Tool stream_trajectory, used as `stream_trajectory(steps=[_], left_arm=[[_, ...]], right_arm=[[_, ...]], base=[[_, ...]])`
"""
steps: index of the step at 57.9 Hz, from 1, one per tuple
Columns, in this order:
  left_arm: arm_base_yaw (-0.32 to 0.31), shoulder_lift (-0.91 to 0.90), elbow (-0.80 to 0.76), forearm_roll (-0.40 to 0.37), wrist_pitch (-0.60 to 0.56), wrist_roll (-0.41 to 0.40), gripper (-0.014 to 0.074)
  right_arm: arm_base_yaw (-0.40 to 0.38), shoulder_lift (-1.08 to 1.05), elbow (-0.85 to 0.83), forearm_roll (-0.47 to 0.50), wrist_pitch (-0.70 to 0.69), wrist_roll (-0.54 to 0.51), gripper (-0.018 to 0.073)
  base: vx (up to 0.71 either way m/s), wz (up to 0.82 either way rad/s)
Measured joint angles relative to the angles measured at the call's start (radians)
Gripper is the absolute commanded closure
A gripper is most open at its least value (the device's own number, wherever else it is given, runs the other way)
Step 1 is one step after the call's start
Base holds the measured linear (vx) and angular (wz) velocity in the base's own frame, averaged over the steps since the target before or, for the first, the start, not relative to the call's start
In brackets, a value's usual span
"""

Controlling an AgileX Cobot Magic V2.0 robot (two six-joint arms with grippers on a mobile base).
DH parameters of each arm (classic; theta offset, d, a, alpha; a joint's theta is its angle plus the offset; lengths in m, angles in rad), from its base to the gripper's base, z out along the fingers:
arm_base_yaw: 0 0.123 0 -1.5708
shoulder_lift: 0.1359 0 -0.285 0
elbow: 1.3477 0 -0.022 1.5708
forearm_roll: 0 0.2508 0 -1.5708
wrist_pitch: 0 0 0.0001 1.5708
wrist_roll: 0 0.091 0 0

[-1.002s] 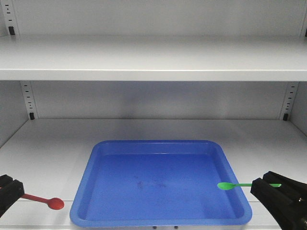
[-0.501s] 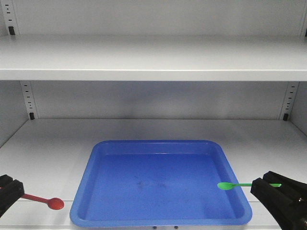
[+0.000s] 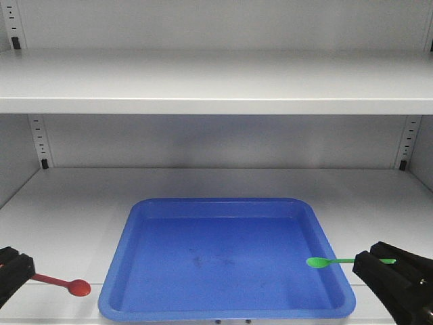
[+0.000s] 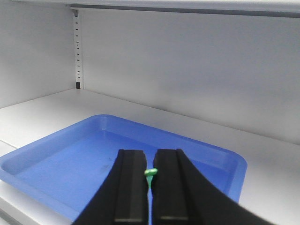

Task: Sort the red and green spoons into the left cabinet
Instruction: 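Extend both grippers with the spoons over the blue tray, then open both grippers to drop the spoons into the blue tray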

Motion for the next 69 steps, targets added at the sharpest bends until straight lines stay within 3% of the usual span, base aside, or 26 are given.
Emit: stream_trajectory(steps=[16,24,33,45,69], left_arm=[[-0.002,0.124,-0.019,0.011,-0.134,-0.011,0.0596],[-0.020,0.205,-0.103,0.100,-0.151,-0.039,0.0596],[-0.056,0.319,-0.187,0.194,-0.173,-0.136,0.0596],[-0.094,0.499,-0.248,0.303,-0.295,-0.226,0.0596],[-0.101,0.616,-0.256,0.322,-0.430,-0.255,0.0596]], right_arm=[[0.000,0.129,0.000,0.000,-0.124,0.002,0.0561],[0.000,0.198,0.000,-0.001,-0.196,0.002,0.0561],[0.000,0.267,0.000,-0.024,-0.287,0.002,0.0561],[0.000,0.369,-0.001,-0.069,-0.461,0.002,0.0561],[0.000,0.458,-0.002,-0.082,-0.611,0.002,0.0561]], base=[[0.00,0.00],[0.00,0.00],[0.00,0.00],[0.00,0.00],[0.00,0.00]])
